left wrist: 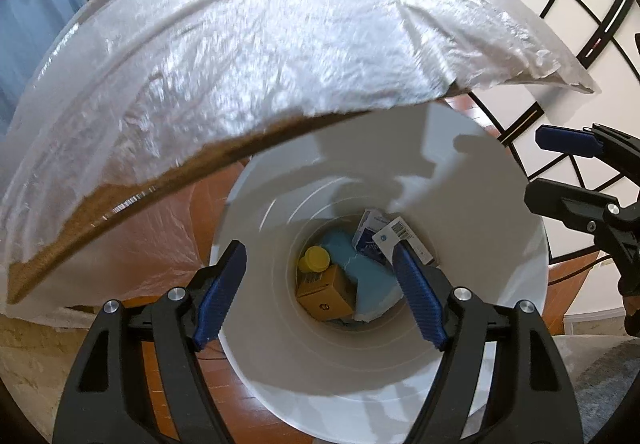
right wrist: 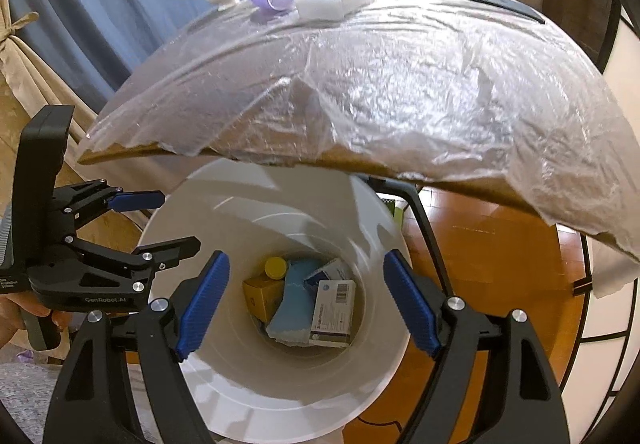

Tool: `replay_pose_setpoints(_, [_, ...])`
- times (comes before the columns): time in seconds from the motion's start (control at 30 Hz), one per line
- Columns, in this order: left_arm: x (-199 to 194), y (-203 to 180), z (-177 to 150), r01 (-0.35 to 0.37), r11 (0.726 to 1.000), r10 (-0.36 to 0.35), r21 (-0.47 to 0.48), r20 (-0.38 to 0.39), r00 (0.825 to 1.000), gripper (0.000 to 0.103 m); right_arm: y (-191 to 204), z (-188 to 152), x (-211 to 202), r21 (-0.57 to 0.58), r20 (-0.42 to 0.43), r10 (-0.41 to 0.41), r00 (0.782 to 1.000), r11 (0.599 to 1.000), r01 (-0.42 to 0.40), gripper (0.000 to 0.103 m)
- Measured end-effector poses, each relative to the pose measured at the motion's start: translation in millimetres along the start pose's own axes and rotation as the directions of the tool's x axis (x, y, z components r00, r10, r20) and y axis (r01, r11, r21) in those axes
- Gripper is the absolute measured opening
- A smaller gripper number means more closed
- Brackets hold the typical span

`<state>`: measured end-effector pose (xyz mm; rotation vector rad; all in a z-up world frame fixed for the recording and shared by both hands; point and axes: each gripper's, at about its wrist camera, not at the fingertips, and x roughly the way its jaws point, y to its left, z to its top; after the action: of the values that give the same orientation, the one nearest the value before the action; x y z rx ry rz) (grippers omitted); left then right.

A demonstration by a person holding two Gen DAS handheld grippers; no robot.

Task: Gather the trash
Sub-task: 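Move both open tools back over the table toward the remaining items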

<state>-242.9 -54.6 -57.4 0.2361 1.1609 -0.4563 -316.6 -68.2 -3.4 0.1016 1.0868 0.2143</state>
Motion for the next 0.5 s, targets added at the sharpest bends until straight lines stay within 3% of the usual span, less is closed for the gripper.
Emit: replay_pose_setpoints(0.5, [-50.7, -0.8, 20.6, 0.013, 1.000, -0.013, -0.002, 0.082, 0.997, 0.077, 10.0, 26.5, -35.7, -0.015, 0.107, 0.005, 0.994, 1.000, -0.004, 0.078])
